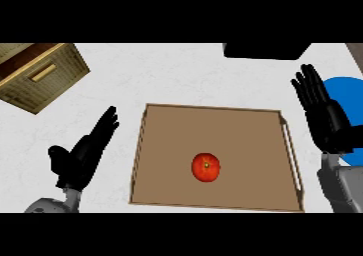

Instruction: Pick the tomato from the tray and place it in the plate

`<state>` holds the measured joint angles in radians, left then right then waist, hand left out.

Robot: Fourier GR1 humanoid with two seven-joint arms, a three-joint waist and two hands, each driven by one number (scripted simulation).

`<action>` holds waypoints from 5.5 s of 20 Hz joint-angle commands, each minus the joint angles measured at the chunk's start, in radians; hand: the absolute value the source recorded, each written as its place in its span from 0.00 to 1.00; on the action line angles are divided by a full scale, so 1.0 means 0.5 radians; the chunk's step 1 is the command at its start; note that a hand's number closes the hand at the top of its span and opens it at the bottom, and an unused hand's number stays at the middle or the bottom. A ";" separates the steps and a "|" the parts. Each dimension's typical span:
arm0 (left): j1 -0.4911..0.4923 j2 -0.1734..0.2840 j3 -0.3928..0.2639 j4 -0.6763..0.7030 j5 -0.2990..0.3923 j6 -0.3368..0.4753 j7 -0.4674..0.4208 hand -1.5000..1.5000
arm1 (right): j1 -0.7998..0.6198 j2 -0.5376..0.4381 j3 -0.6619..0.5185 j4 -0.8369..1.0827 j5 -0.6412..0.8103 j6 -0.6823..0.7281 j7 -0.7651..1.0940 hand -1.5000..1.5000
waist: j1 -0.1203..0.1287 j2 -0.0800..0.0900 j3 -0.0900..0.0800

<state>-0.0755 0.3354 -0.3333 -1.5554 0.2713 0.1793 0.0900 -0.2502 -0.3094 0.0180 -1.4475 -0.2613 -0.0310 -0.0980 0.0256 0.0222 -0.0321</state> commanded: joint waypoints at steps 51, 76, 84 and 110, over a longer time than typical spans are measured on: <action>-0.188 -0.089 0.558 0.217 -0.274 -0.101 0.214 0.50 | -0.122 0.216 0.930 -0.135 1.690 0.731 0.835 0.00 | -0.036 -0.043 0.065; -0.213 -0.187 0.766 0.399 -0.433 -0.303 0.097 0.50 | -0.171 0.467 0.948 0.180 2.155 0.966 0.514 1.00 | -0.050 -0.043 0.064; -0.226 -0.326 0.693 0.269 -0.531 -0.161 0.228 0.50 | -0.036 0.605 0.958 0.163 2.270 0.725 0.479 1.00 | -0.050 -0.044 0.065; -0.199 -0.252 0.787 0.299 -0.465 -0.294 0.159 0.50 | -0.579 0.214 -0.266 0.167 3.037 -0.653 1.670 1.00 | -0.059 -0.048 0.064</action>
<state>-0.1770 0.2149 0.0561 -1.3985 0.0408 0.0287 0.1681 -0.5994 -0.1885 -0.0731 -1.3073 1.2634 -0.3121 0.7129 0.0028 0.0004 -0.0002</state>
